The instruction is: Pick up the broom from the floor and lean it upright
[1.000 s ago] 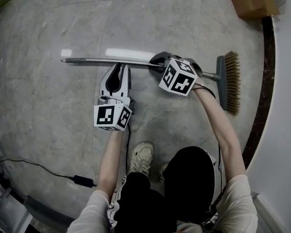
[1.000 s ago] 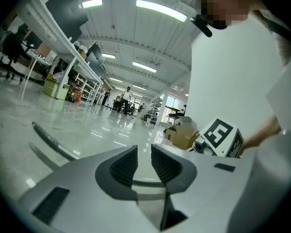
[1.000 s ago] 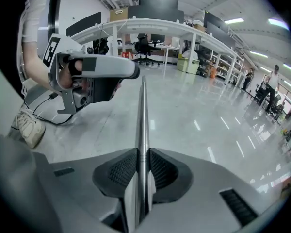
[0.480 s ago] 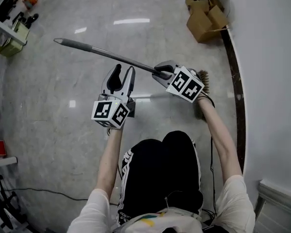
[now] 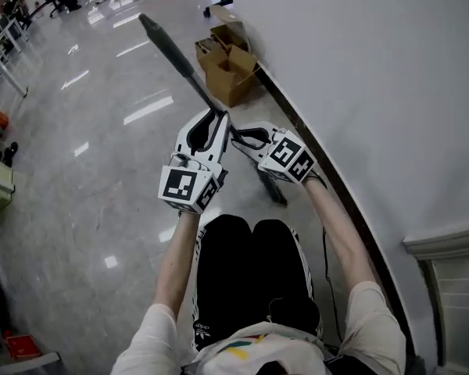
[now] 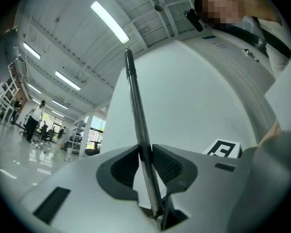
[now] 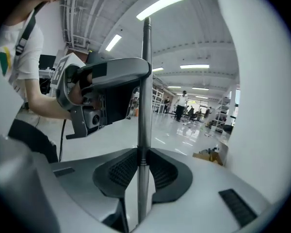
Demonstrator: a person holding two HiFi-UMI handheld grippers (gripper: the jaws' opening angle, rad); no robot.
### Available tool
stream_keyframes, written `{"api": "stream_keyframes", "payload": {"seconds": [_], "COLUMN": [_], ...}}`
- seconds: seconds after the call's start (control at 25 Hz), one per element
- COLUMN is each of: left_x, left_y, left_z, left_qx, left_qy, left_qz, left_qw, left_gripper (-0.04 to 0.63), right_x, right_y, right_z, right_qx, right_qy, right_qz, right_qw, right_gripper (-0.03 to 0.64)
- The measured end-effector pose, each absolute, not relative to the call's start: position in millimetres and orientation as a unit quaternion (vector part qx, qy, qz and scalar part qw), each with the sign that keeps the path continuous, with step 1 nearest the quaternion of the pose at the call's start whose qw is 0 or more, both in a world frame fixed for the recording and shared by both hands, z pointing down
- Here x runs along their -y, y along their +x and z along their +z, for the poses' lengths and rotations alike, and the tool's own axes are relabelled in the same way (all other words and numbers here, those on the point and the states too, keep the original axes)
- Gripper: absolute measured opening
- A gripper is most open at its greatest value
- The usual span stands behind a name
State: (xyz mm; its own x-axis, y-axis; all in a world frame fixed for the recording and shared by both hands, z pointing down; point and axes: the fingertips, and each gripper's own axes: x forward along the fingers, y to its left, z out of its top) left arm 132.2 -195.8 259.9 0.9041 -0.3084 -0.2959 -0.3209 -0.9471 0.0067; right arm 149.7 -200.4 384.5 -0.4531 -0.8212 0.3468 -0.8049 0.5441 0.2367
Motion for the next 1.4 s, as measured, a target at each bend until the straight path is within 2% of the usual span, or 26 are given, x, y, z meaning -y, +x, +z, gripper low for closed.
{"api": "stream_keyframes", "payload": {"seconds": [0.36,0.6,0.92,1.08,1.2,1.4], "left_x": [84,32,-4,-6,-16,-41], "left_y": [267,339,344,343,347,353], "left_z": [217,232,279,310,328,336], "left_qx": [-0.014,0.045,0.068,0.069,0.081,0.103], "left_qy": [-0.987,-0.991,-0.991,-0.995,-0.996,-0.994], "left_qz": [0.146,0.111,0.091,0.057,0.032,0.021], "left_qw": [0.069,0.059,0.068,0.033,0.036,0.034], "left_gripper": [0.121,0.123,0.123,0.123,0.123,0.123], "right_x": [114,61,4,-16,-25,-36], "right_y": [267,339,421,445,460,466], "right_z": [343,358,370,377,383,387], "right_qx": [0.756,0.668,0.629,0.605,0.58,0.538], "right_qy": [0.648,0.743,0.771,0.789,0.806,0.838], "right_qz": [0.0,0.042,0.091,0.103,0.109,0.092], "right_qw": [0.097,0.027,-0.039,-0.042,-0.046,-0.006], "right_gripper": [0.084,0.083,0.083,0.083,0.083,0.084]}}
